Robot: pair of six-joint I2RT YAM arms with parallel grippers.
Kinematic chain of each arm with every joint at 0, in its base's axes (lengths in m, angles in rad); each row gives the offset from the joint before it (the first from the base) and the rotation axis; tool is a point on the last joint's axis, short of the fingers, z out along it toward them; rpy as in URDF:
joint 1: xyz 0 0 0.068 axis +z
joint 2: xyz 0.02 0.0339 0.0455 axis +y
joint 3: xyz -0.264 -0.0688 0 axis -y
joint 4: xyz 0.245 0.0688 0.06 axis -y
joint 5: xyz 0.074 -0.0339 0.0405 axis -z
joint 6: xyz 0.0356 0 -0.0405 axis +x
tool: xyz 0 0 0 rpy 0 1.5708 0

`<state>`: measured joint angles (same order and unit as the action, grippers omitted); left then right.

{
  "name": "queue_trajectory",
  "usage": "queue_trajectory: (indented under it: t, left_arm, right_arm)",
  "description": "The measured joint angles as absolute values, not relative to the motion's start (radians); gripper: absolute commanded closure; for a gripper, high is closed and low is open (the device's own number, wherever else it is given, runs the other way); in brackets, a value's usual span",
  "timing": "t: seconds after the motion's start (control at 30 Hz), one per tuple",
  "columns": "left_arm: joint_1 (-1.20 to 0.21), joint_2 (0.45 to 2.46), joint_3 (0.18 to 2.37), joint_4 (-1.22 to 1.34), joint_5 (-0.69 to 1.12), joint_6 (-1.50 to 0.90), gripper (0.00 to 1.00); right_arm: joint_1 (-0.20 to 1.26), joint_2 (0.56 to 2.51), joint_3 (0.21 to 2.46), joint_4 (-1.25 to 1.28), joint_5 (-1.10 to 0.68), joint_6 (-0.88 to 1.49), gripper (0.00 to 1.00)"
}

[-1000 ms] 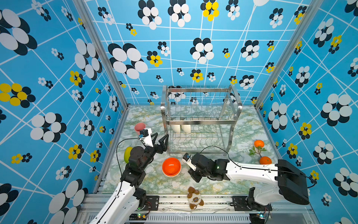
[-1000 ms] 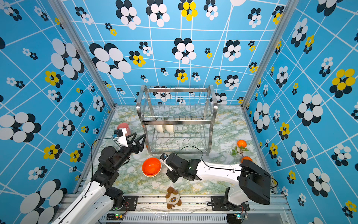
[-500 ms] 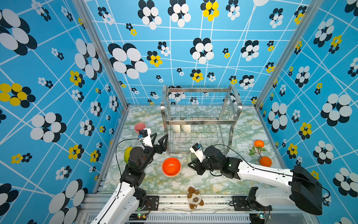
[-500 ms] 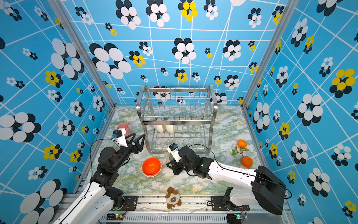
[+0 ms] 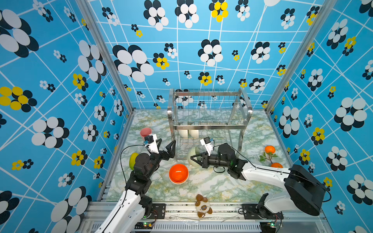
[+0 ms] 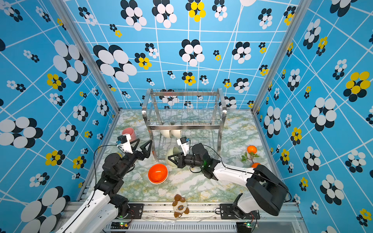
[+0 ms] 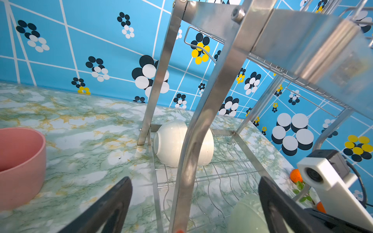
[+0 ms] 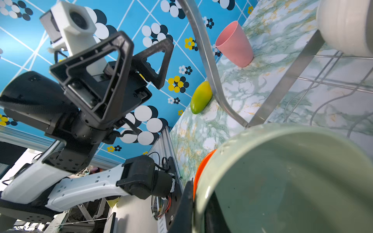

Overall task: Load bowls into a dish rack
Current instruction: Pick up the bowl from the bottom-center of the table, then place the bowl in the dish rack.

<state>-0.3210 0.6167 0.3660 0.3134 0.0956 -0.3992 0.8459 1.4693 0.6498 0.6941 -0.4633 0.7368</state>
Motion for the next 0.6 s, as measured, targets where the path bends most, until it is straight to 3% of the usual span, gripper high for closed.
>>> queue_trajectory:
  t: [0.33, 0.6]
  left_arm:
    - [-0.314, 0.609, 0.366, 0.313, 0.096, -0.399, 0.01]
    - [-0.313, 0.604, 0.366, 0.309, 0.096, -0.399, 0.01]
  right_arm:
    - [0.791, 1.724, 0.654, 1.158, -0.53, 0.948, 0.96]
    - [0.788, 1.815, 0.702, 1.276, -0.538, 1.011, 0.96]
